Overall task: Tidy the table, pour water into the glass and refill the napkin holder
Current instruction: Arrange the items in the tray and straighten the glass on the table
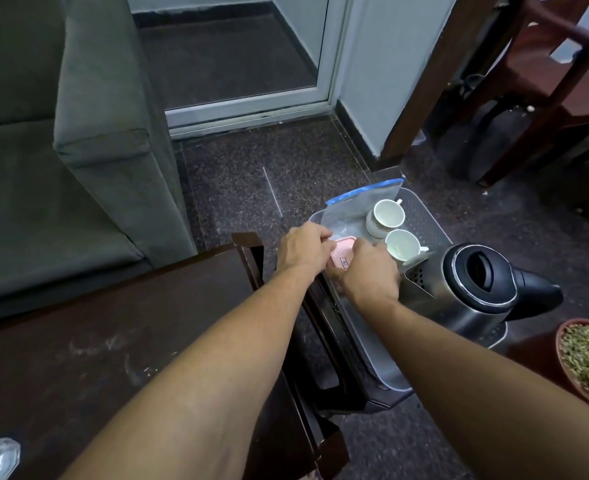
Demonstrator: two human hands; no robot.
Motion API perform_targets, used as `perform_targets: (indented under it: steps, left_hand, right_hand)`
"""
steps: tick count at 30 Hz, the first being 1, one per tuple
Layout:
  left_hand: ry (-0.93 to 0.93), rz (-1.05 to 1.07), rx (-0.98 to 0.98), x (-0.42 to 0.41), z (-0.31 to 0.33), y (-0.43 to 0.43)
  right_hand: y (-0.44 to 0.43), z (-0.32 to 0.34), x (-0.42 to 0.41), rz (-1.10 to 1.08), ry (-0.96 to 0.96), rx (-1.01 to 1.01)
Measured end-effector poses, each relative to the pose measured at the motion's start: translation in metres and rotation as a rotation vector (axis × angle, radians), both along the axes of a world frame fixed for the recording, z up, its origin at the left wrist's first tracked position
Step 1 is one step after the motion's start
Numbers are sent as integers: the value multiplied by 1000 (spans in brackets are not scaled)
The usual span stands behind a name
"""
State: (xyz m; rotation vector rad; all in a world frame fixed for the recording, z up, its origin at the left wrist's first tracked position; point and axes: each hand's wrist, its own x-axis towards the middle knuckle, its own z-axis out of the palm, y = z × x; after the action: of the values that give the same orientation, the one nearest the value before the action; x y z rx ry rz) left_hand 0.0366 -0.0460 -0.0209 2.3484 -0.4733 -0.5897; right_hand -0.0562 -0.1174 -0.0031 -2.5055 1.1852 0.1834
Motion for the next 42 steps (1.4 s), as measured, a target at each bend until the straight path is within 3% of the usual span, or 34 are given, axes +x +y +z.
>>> perform_targets:
  steps: [4,7,10,15,19,24,31,35,42]
  left_hand:
    - [-46,30,-89,4,4,19]
    - [-117,68,-104,12,13,57]
    - [-148,154,-116,23,25,118]
    - [-141,269,-66,38,29,265]
    - [-134,389,23,43,27,398]
    - [-95,506,98,36,20,540]
    - [162,549,119,10,-19,636]
    - [260,555,134,-8,-36,643]
    - [310,564,-23,-37,-60,639]
  right_hand:
    - [7,10,2,34,13,-119]
    - [28,23,10,79,-80,-224]
    - [79,28,27,296,-137,-269]
    - [231,15,57,683,-160,-110]
    - [354,6,75,808,-175,80]
    - [470,-12,74,919,-50,259]
    - [542,-48,47,870,170,282]
    - [549,-61,35,806,147,273]
    - [553,-82,18,705,51,287]
